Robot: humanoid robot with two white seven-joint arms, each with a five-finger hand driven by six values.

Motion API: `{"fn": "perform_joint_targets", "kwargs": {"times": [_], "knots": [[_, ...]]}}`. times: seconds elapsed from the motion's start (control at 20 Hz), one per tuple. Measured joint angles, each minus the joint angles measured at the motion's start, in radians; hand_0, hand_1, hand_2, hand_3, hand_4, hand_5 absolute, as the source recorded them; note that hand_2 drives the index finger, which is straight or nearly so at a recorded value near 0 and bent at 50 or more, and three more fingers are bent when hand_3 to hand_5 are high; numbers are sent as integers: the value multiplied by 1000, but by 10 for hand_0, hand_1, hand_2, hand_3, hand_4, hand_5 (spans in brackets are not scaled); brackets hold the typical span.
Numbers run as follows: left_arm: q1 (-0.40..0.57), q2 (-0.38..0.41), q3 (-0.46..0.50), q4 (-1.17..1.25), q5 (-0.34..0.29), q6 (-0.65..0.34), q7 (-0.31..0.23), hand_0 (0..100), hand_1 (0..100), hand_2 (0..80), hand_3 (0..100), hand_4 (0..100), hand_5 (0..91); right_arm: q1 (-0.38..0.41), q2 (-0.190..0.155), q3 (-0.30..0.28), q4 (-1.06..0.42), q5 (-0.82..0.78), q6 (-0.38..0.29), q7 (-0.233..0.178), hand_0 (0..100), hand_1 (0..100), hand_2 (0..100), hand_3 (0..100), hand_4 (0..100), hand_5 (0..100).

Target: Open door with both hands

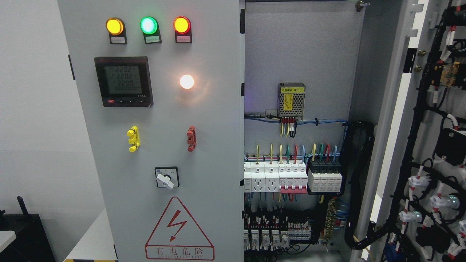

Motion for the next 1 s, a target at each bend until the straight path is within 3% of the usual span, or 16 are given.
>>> {"fn": "perform_joint_targets", "kwargs": {"times": [0.35, 0.65, 1.0], "knots": [[45, -217, 250, 235, -276, -10, 36, 0, 0, 0, 0, 32, 0, 0, 0, 0, 0, 0, 0, 0, 0, 0, 0, 0, 0, 0], [57, -366, 505, 370, -529, -11, 110, 0, 0, 0, 0, 31, 0, 0, 0, 0, 0, 0, 0, 0, 0, 0, 0, 0, 0, 0], [60, -511, 745, 471, -713, -14, 222, 0, 0, 0, 0, 30, 0, 0, 0, 0, 0, 0, 0, 1, 0, 0, 0, 0, 0, 0]]}}
